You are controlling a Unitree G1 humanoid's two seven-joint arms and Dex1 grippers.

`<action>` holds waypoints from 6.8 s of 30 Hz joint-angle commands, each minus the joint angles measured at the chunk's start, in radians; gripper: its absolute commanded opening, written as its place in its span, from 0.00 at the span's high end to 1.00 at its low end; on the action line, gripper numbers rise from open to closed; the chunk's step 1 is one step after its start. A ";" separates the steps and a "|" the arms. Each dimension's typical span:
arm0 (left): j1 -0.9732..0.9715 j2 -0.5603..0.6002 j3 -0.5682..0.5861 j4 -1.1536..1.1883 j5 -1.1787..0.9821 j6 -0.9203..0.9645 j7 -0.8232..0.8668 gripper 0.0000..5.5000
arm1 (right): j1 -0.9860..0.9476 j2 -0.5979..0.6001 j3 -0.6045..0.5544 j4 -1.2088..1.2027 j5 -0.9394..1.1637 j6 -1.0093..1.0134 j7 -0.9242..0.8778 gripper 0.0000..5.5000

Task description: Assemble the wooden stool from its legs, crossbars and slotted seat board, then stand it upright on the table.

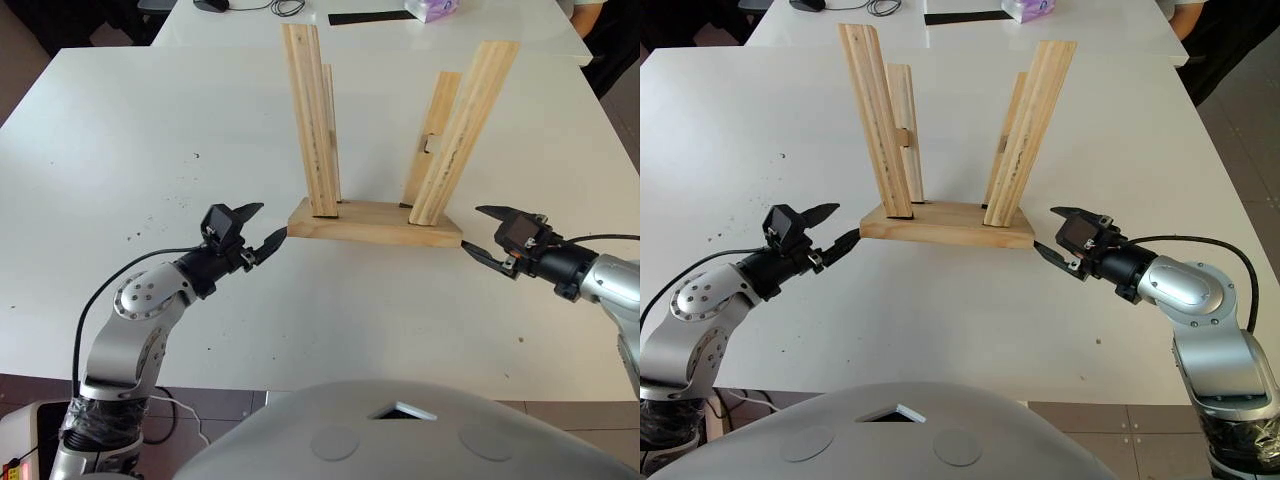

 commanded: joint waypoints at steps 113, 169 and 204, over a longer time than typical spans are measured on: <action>-0.118 0.224 -0.101 0.199 -0.112 -0.100 -0.701 0.72 | -0.090 -0.015 0.163 0.237 0.442 0.159 0.296 0.71; -0.421 0.728 -0.235 0.227 -1.576 0.718 -0.125 0.56 | -0.269 -0.436 0.199 0.285 1.748 0.449 -0.255 0.51; -0.201 0.060 -0.046 0.451 -0.015 -0.013 0.281 0.47 | -0.224 0.168 0.167 0.523 0.416 -0.234 -0.726 0.23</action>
